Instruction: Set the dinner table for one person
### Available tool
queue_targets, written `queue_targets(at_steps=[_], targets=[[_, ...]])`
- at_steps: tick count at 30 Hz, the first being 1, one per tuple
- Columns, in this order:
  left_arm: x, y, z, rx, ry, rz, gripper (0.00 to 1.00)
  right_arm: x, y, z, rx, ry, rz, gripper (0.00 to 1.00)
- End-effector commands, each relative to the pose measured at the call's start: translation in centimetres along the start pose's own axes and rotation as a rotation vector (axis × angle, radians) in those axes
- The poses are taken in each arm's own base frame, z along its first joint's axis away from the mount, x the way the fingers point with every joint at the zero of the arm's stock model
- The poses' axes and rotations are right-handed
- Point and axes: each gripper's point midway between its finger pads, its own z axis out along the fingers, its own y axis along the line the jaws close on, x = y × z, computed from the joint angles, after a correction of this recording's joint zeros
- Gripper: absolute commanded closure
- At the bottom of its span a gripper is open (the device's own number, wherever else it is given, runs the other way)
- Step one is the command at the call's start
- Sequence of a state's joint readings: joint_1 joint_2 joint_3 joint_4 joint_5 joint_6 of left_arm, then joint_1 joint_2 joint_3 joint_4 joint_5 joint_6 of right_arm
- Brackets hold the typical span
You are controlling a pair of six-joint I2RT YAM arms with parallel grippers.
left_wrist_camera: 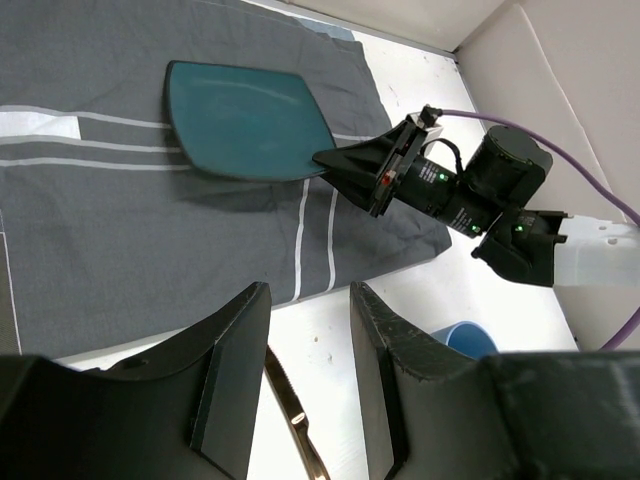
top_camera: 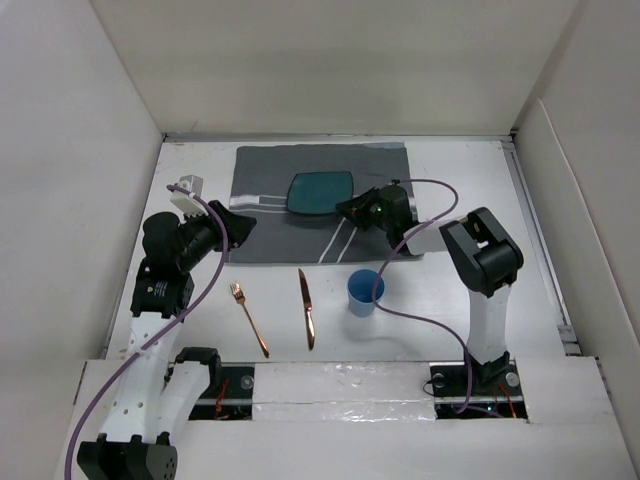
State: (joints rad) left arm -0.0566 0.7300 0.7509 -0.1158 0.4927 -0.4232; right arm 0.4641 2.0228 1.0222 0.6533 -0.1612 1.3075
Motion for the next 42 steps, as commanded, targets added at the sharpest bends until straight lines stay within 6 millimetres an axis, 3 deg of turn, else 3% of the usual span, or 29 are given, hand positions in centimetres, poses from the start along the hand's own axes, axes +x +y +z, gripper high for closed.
queue_targets(at_steps=[1,10,20,30,42], targets=[[-0.9,-0.6,-0.2,0.03,-0.044,0.032,0.65,-1.3,6.6,-0.1,-0.214,-0.009,0.01,0.74],[-1.0,-0.7,-0.2,0.033,-0.042,0.031,0.65,-1.3,6.5,-0.1,-0.173,0.0,-0.016,0.5],[-1.0,-0.8,-0.3,0.04,-0.046,0.03,0.65,-1.9,6.0,-2.0,-0.151,-0.013,-0.028,0.36],[-1.2,-0.7,-0.4,0.03,-0.059,0.033,0.65,-1.7,6.1,-3.2,-0.132,-0.01,-0.052,0.35],[-1.3,-0.7,-0.5,0.024,-0.068,0.033,0.65,-3.6,6.3,-6.2,-0.125,-0.066,-0.088,0.35]])
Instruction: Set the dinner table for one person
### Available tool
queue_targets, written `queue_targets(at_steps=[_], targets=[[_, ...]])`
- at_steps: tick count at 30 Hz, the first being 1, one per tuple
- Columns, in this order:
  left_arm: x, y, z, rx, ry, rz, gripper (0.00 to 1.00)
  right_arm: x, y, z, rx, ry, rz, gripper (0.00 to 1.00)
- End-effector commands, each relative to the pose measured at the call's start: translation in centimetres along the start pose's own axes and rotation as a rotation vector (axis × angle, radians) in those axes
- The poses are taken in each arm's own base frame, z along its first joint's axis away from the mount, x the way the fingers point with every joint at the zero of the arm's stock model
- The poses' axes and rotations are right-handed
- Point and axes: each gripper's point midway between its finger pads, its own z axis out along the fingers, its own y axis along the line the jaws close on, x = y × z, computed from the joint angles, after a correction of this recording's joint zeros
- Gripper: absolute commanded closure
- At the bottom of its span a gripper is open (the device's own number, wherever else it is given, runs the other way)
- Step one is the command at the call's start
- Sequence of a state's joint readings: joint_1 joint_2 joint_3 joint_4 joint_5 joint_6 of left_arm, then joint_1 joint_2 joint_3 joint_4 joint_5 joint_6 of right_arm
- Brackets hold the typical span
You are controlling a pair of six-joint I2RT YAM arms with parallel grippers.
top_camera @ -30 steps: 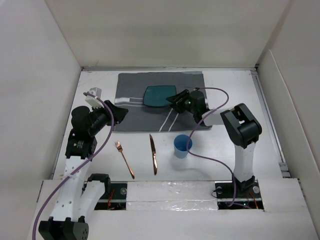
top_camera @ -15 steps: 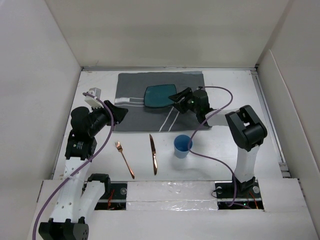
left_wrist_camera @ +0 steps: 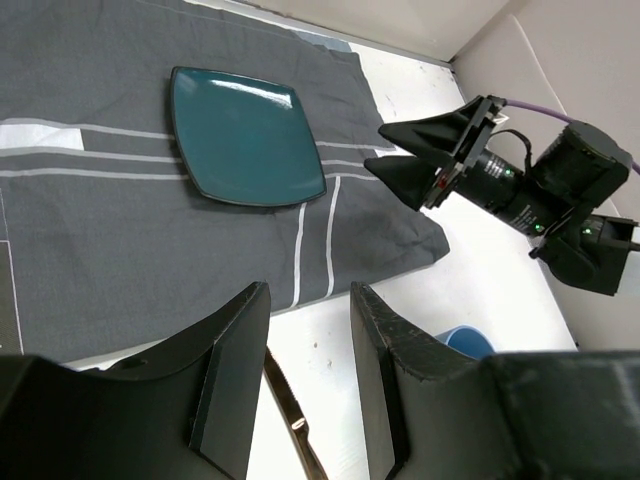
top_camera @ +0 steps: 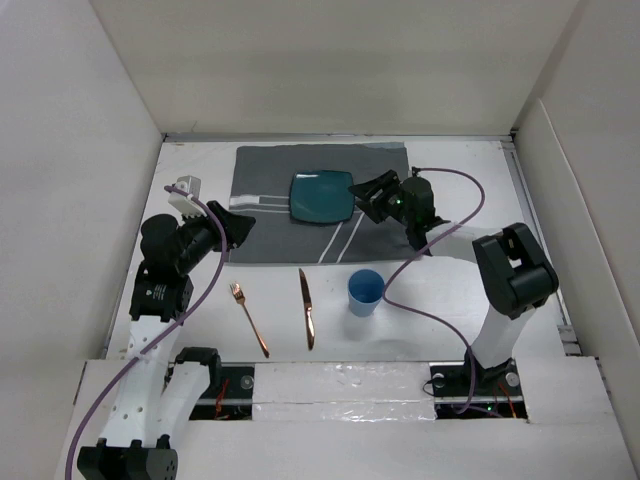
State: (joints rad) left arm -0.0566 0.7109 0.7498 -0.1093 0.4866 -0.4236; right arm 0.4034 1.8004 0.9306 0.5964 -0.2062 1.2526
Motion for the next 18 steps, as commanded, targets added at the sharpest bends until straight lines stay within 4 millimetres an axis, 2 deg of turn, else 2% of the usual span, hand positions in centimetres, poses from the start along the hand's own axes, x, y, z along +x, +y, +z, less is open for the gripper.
queue_targets(at_steps=[1,2,3,5,6,7,8,12,13,14,15,16,17,18], targets=[[-0.9,-0.4,-0.2,0.017,-0.045,0.022,0.65,-1.0,2.2,-1.2,-0.056,-0.033,-0.044,0.36],[-0.9,-0.4,-0.2,0.017,-0.046,0.022,0.65,-0.9,2.5,-1.4,-0.064,-0.028,-0.052,0.36],[-1.0,-0.3,-0.2,0.014,-0.049,0.023,0.65,-1.0,3.6,-2.0,-0.088,-0.032,-0.066,0.44],[-0.9,-0.3,-0.2,0.013,-0.048,0.022,0.65,-1.3,4.3,-2.8,-0.085,-0.039,-0.129,0.62],[-0.9,-0.3,-0.2,0.016,-0.047,0.022,0.65,-1.7,6.4,-4.1,-0.119,-0.057,-0.169,0.82],[-0.9,-0.4,-0.2,0.017,-0.049,0.027,0.65,-1.7,6.2,-4.7,-0.085,-0.052,-0.253,0.92],[-1.0,-0.4,-0.3,0.015,-0.051,0.027,0.65,-1.9,7.4,-5.5,-0.091,-0.067,-0.316,0.98],[-0.9,-0.5,-0.3,0.02,-0.049,0.029,0.7,-1.6,10.4,-11.2,-0.031,-0.105,-0.64,1.0],[-0.9,-0.5,-0.3,0.026,-0.046,0.028,0.72,-1.1,8.4,-12.7,0.064,-0.062,-0.736,1.0],[-0.9,-0.6,-0.2,0.031,-0.046,0.028,0.73,-0.6,10.2,-15.1,0.037,-0.086,-0.801,1.0],[-0.8,-0.7,-0.2,0.038,-0.039,0.027,0.73,-0.6,10.4,-16.4,0.057,-0.095,-0.845,1.0],[-0.8,-0.7,-0.1,0.04,-0.037,0.026,0.73,0.1,8.7,-17.9,0.128,-0.048,-0.906,1.0],[-0.8,-0.8,-0.2,0.043,-0.038,0.029,0.73,-0.2,9.2,-19.8,0.142,-0.076,-0.932,1.0],[-0.7,-0.8,-0.2,0.045,-0.037,0.027,0.73,0.7,9.0,-20.7,0.146,-0.046,-0.957,0.99]])
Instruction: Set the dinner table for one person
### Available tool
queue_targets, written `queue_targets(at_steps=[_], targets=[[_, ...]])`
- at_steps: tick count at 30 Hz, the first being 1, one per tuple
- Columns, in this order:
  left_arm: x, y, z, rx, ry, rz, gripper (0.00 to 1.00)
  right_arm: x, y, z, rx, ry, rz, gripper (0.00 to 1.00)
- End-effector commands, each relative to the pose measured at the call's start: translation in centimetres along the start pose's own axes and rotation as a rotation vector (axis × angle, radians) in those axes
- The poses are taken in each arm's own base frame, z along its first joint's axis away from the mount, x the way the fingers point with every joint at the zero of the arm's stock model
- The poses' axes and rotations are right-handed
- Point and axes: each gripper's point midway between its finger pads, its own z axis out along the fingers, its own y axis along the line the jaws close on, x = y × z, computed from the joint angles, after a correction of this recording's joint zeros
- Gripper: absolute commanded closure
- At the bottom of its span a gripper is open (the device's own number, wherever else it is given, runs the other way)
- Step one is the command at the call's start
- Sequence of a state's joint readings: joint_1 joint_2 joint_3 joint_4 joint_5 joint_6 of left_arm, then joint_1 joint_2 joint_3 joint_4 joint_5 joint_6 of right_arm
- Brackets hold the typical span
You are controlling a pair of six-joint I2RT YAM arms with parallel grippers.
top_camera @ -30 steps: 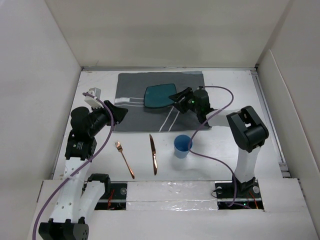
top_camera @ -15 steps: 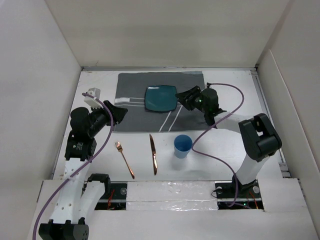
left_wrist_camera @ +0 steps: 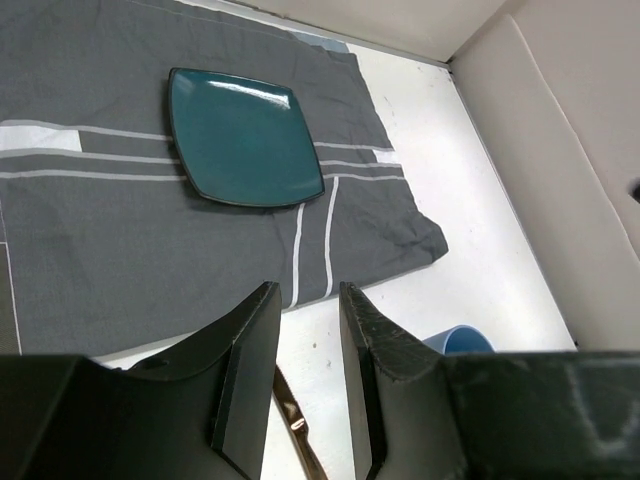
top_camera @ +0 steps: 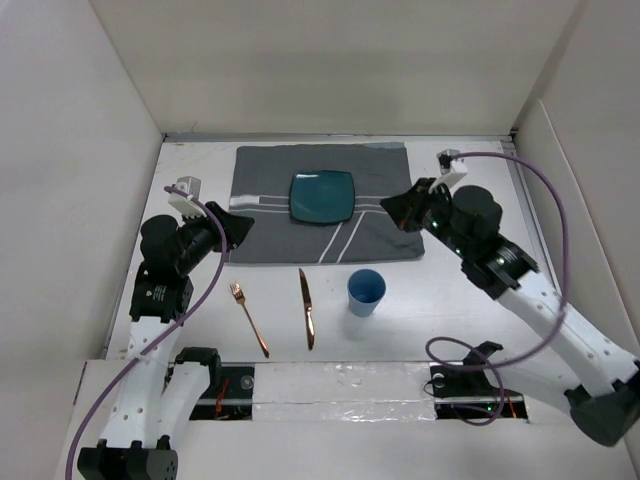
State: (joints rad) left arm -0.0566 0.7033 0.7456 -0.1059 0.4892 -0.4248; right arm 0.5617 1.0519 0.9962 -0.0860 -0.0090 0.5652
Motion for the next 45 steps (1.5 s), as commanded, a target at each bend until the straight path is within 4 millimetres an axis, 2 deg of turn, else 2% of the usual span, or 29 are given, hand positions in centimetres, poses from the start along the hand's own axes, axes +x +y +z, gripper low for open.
queue_targets(at_steps=[1,2,3,5,6,8,12,19,22,26,31,32,33,34,37,38,39,41,42,43,44,45], targets=[[-0.7,-0.7,0.0,0.038,-0.031,0.024,0.73,3.7,-3.8,-4.9,0.188,0.201,-0.261,0.95],[-0.6,-0.7,-0.1,0.039,-0.027,0.024,0.73,4.3,-4.1,-5.6,0.201,0.227,-0.275,0.89],[-0.6,-0.7,-0.1,0.04,-0.025,0.024,0.73,5.0,-3.7,-6.3,0.19,0.254,-0.288,0.75],[-0.7,-0.7,0.0,0.04,-0.026,0.024,0.73,6.9,-4.5,-7.6,0.22,0.335,-0.316,0.58],[-0.5,-0.6,0.1,0.037,-0.02,0.021,0.72,8.6,-4.5,-8.6,0.223,0.392,-0.336,0.46],[-0.4,-0.6,0.1,0.042,-0.016,0.02,0.72,9.0,-4.6,-8.9,0.229,0.401,-0.346,0.45],[-0.4,-0.5,0.2,0.039,-0.014,0.018,0.72,11.1,-4.7,-9.1,0.218,0.469,-0.369,0.45],[-0.4,-0.4,0.2,0.033,-0.018,0.017,0.72,13.7,-3.4,-7.6,0.156,0.522,-0.383,0.5],[-0.4,-0.4,0.2,0.035,-0.02,0.019,0.72,14.9,-3.8,-6.9,0.157,0.55,-0.389,0.52],[-0.3,-0.5,0.2,0.037,-0.014,0.017,0.72,17.0,-5.3,-5.9,0.21,0.614,-0.411,0.54],[-0.2,-0.5,0.2,0.042,-0.01,0.015,0.72,17.3,-6.1,-4.5,0.25,0.572,-0.41,0.64],[-0.2,-0.6,0.3,0.045,-0.008,0.016,0.72,17.1,-6.2,-4.4,0.26,0.566,-0.413,0.93],[-0.2,-0.6,0.2,0.047,-0.009,0.015,0.72,17.0,-6.2,-4.4,0.269,0.567,-0.414,1.0],[-0.3,-0.6,0.1,0.047,-0.016,0.019,0.72,16.4,-6.1,-4.4,0.278,0.55,-0.411,1.0],[-0.3,-0.8,0.2,0.055,-0.009,0.015,0.72,12.3,-4.3,-4.6,0.26,0.427,-0.409,1.0],[-0.2,-0.9,0.3,0.061,-0.004,0.012,0.72,9.5,-3.1,-4.2,0.244,0.359,-0.389,1.0],[-0.1,-1.0,0.3,0.069,0.001,0.011,0.72,7.7,-2.8,-4.0,0.235,0.323,-0.402,1.0],[-0.1,-1.1,0.2,0.077,-0.004,0.014,0.72,4.3,-3.5,-2.8,0.276,0.266,-0.394,1.0],[-0.1,-1.1,0.3,0.074,-0.001,0.012,0.72,1.2,-2.7,-2.0,0.267,0.202,-0.402,1.0],[0.0,-1.0,0.3,0.072,0.002,0.01,0.72,-0.2,-3.2,-1.2,0.276,0.185,-0.396,1.0],[0.0,-1.0,0.3,0.072,0.003,0.01,0.72,-0.8,-5.4,0.6,0.317,0.207,-0.381,1.0],[-0.1,-1.1,0.3,0.077,0.0,0.013,0.72,-3.4,-5.3,1.8,0.316,0.159,-0.385,1.0]])
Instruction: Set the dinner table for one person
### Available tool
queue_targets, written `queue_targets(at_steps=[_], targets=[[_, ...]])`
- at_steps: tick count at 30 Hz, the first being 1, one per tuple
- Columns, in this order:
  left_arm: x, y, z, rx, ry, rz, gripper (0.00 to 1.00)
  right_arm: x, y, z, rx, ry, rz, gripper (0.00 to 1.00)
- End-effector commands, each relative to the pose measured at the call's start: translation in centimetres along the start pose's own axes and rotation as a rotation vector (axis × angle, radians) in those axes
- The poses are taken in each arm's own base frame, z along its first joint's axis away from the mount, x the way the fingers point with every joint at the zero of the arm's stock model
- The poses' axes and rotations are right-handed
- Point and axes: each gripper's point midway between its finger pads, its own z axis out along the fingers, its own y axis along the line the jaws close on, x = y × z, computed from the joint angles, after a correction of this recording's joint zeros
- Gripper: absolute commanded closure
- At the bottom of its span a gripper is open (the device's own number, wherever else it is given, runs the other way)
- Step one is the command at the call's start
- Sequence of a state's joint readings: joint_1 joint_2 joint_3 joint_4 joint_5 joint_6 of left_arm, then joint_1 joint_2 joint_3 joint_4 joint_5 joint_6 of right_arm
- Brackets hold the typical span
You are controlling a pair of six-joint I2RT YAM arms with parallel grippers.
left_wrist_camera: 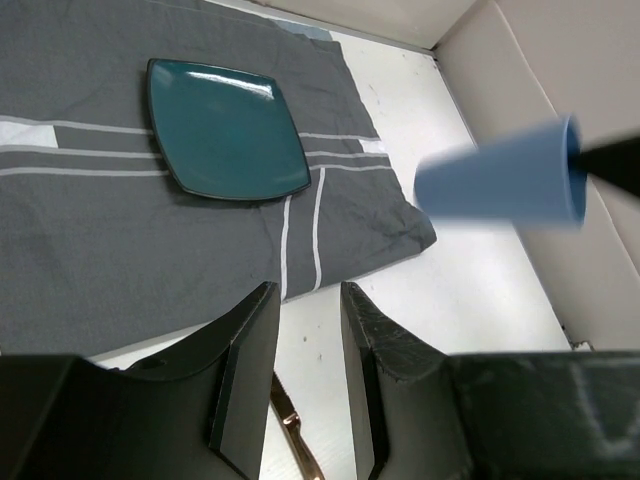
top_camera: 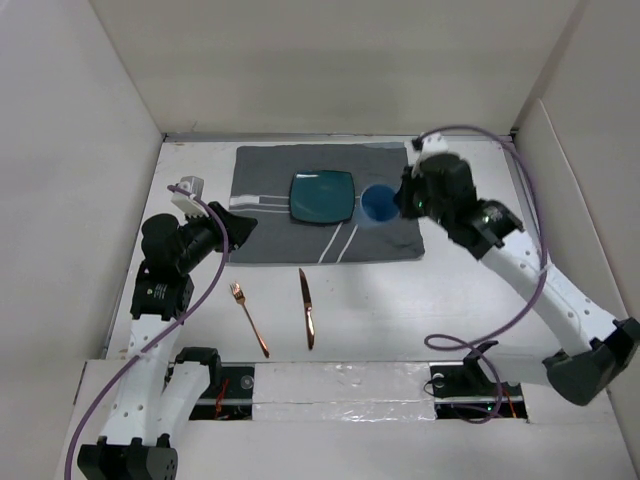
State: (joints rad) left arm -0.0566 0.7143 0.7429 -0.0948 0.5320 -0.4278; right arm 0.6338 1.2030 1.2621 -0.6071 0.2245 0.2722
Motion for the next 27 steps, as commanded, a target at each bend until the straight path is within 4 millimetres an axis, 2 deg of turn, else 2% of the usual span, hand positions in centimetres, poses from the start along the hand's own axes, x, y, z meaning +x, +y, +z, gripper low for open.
queue_targets(at_steps=[1,2,3,4,5,6,7,8,9,10,11,12,13,14,15,16,17,19,20,24,27], targets=[[-0.4,-0.7,0.0,0.045,-0.024,0.018,0.72,-7.7,-2.7,2.6,0.035,-0.139,0.006,1.0],[-0.5,-0.6,0.1,0.042,-0.025,0.019,0.72,-7.4,-4.5,5.5,0.074,-0.087,0.024,1.0],[-0.4,-0.5,0.1,0.035,-0.022,0.015,0.72,-10.0,-5.0,5.8,0.079,-0.128,0.034,1.0],[-0.4,-0.4,0.1,0.032,-0.02,0.015,0.72,-10.9,-5.6,6.8,0.08,-0.131,0.044,1.0],[-0.3,-0.4,0.2,0.034,-0.014,0.013,0.72,-10.1,-6.1,9.9,0.08,-0.078,0.053,1.0],[-0.3,-0.5,0.2,0.039,-0.016,0.015,0.72,-10.5,-7.7,11.0,0.106,-0.063,0.063,1.0],[-0.1,-0.5,0.2,0.042,-0.012,0.014,0.72,-10.9,-8.8,13.2,0.117,-0.029,0.076,1.0],[-0.1,-0.4,0.2,0.042,-0.009,0.013,0.72,-13.5,-8.4,12.2,0.105,-0.09,0.075,1.0],[-0.1,-0.4,0.3,0.041,-0.006,0.01,0.72,-11.7,-9.4,15.0,0.129,-0.013,0.074,1.0],[0.1,-0.5,0.4,0.049,0.003,0.006,0.72,-12.1,-10.3,15.7,0.151,-0.011,0.078,1.0],[0.2,-0.5,0.4,0.055,0.009,0.004,0.72,-14.6,-10.2,15.5,0.154,-0.062,0.077,1.0],[0.3,-0.5,0.5,0.059,0.011,0.003,0.72,-13.1,-11.4,17.6,0.177,-0.009,0.084,1.0],[0.3,-0.6,0.5,0.062,0.013,0.003,0.72,-13.6,-12.1,18.0,0.188,-0.012,0.092,1.0],[0.3,-0.5,0.6,0.058,0.014,0.003,0.72,-15.2,-11.9,17.9,0.183,-0.05,0.095,1.0],[0.3,-0.5,0.6,0.056,0.016,0.001,0.72,-15.1,-12.7,18.3,0.195,-0.041,0.101,1.0],[0.4,-0.4,0.7,0.054,0.021,0.001,0.72,-14.1,-13.5,20.1,0.205,-0.014,0.108,1.0],[0.3,-0.5,0.6,0.056,0.019,0.001,0.72,-15.4,-13.5,19.9,0.206,-0.044,0.103,1.0],[0.3,-0.4,0.6,0.052,0.018,0.002,0.72,-13.7,-15.1,21.6,0.229,0.013,0.112,1.0],[0.3,-0.3,0.6,0.049,0.018,0.001,0.72,-13.1,-15.3,22.2,0.229,0.027,0.113,1.0],[0.4,-0.2,0.8,0.05,0.025,-0.002,0.72,-11.6,-17.2,23.7,0.264,0.049,0.119,1.0],[0.5,-0.1,0.9,0.042,0.026,-0.005,0.72,-10.4,-17.9,24.8,0.267,0.072,0.128,1.0]])
